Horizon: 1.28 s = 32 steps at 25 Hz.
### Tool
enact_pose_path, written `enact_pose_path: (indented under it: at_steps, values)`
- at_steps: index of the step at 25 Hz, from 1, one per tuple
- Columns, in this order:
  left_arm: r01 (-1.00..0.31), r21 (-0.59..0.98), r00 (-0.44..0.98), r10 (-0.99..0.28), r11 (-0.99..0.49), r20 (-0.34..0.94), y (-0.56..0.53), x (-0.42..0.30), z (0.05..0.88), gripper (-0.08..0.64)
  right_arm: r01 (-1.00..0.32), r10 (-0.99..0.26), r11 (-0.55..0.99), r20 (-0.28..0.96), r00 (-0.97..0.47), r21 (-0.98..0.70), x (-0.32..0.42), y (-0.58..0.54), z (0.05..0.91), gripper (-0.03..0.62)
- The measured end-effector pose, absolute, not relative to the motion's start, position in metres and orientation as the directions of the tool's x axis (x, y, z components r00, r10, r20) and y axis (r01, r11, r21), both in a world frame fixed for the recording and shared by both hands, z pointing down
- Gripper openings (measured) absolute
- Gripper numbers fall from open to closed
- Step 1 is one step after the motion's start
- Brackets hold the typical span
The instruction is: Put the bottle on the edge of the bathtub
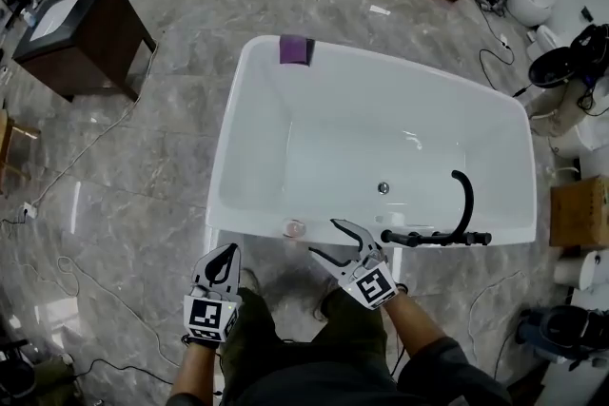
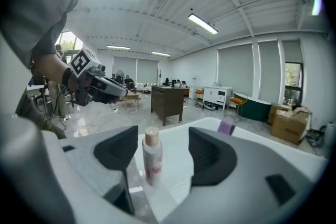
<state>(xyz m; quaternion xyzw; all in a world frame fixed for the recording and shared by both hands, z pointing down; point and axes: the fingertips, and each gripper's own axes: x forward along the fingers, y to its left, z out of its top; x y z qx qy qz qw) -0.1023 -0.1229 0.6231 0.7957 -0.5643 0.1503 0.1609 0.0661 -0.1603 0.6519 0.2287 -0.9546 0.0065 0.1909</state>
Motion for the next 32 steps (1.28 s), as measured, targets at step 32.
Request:
enact_pose_path:
  at_steps: [32]
  values:
    - [-0.904,0.084,0.421,-0.84,-0.42,0.343,-0.094,-0.075,0.421,0.002,-0.781,-0.768,0.619,0.274,-0.579,0.083,0.129,-0.121,0.408,0.118]
